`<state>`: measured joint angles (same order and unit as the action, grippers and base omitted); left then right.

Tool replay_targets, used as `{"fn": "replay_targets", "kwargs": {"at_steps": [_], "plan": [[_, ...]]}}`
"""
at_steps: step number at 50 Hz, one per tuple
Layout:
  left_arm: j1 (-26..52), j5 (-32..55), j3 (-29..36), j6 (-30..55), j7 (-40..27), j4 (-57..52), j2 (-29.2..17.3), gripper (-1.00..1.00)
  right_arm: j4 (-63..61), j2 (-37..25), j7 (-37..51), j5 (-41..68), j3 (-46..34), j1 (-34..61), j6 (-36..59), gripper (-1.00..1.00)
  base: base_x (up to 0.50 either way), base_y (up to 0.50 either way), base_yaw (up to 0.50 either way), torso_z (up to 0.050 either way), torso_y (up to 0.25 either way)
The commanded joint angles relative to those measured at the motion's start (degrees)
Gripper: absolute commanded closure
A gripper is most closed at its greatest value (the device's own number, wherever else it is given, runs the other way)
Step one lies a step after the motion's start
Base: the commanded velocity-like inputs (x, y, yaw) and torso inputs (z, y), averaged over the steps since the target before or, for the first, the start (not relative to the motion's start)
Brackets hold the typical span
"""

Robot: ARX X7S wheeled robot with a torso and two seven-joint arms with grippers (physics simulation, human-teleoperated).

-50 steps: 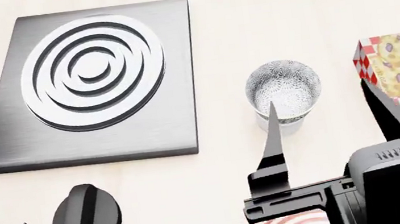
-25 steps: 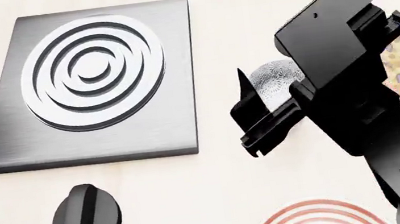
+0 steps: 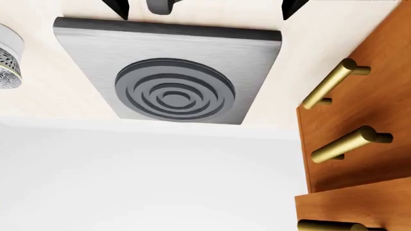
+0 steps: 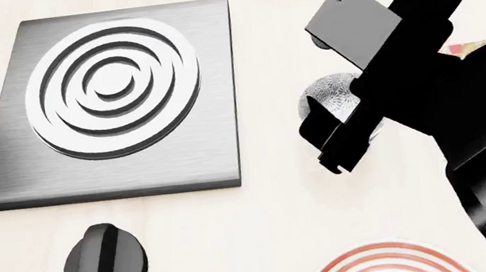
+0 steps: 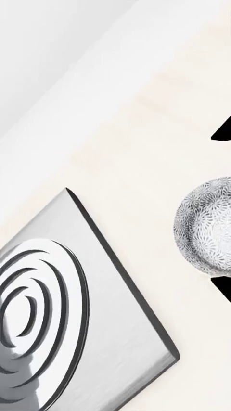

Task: Pick the akita bowl on the ramekin and place it on the plate.

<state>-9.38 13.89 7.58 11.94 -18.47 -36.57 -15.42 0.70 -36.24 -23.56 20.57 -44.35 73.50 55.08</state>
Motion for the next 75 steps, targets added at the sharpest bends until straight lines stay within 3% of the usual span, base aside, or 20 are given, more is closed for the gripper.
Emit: {"fn": "replay_targets", "kwargs": {"at_steps": [1, 20, 40, 75], "plan": [[0.2, 0.7, 0.0, 0.0, -0.5, 0.2, -0.4, -1.00, 8.6, 2.0, -5.5, -4.8, -8.0, 5.7, -2.3, -1.00, 0.00, 0.00, 0.00, 0.000, 0.000], [0.5, 1.3, 0.4, -0.3, -1.1, 0.7, -0.9, -1.00, 7.9, 2.8, -7.5, -0.6, -6.0, 1.8, -5.7, -1.00, 0.00, 0.00, 0.00, 0.000, 0.000], [0.5, 1.5, 1.0, -0.5, -1.7, 0.6, -1.5, -1.00, 14.3, 3.9, -6.3, -4.2, -10.1, -0.5, -6.7, -1.00, 0.00, 0.00, 0.00, 0.000, 0.000], [0.7, 2.5, 0.8, -1.3, -2.5, 1.0, -2.3, -1.00, 21.8, 7.6, -4.6, -5.1, -10.0, -2.2, -12.8, -1.00, 0.00, 0.00, 0.00, 0.000, 0.000]]}}
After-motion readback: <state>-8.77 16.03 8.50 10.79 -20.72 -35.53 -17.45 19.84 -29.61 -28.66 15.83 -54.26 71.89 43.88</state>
